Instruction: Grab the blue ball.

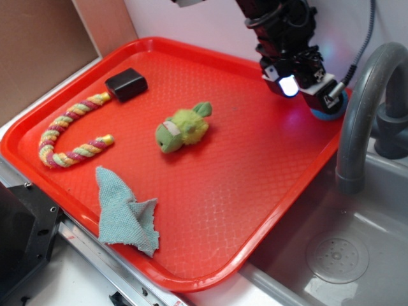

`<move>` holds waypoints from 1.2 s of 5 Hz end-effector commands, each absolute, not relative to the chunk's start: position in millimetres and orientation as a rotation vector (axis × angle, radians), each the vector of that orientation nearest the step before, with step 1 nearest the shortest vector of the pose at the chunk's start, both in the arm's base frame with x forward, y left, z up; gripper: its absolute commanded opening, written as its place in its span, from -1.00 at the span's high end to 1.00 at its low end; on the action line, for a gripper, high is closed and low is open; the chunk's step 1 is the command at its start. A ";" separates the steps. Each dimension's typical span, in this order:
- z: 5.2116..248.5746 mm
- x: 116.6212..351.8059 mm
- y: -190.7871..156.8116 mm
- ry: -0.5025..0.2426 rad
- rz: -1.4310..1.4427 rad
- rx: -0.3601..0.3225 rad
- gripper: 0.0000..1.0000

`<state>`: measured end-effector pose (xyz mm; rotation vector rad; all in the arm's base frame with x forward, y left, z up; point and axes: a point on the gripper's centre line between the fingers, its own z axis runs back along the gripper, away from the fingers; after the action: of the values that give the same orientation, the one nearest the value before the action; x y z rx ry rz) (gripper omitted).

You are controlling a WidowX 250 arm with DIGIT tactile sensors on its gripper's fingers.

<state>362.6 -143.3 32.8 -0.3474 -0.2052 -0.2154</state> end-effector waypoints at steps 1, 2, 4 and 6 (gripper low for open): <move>43.4 381.0 -155.0 -0.232 -0.419 -0.495 -1.00; 42.8 379.4 -155.7 -0.251 -0.398 -0.483 1.00; 44.4 375.0 -155.5 -0.262 -0.375 -0.455 1.00; 90.8 337.6 -134.5 -0.287 -0.138 -0.169 1.00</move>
<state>335.7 -119.0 64.9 -0.1530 -0.2129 -0.1135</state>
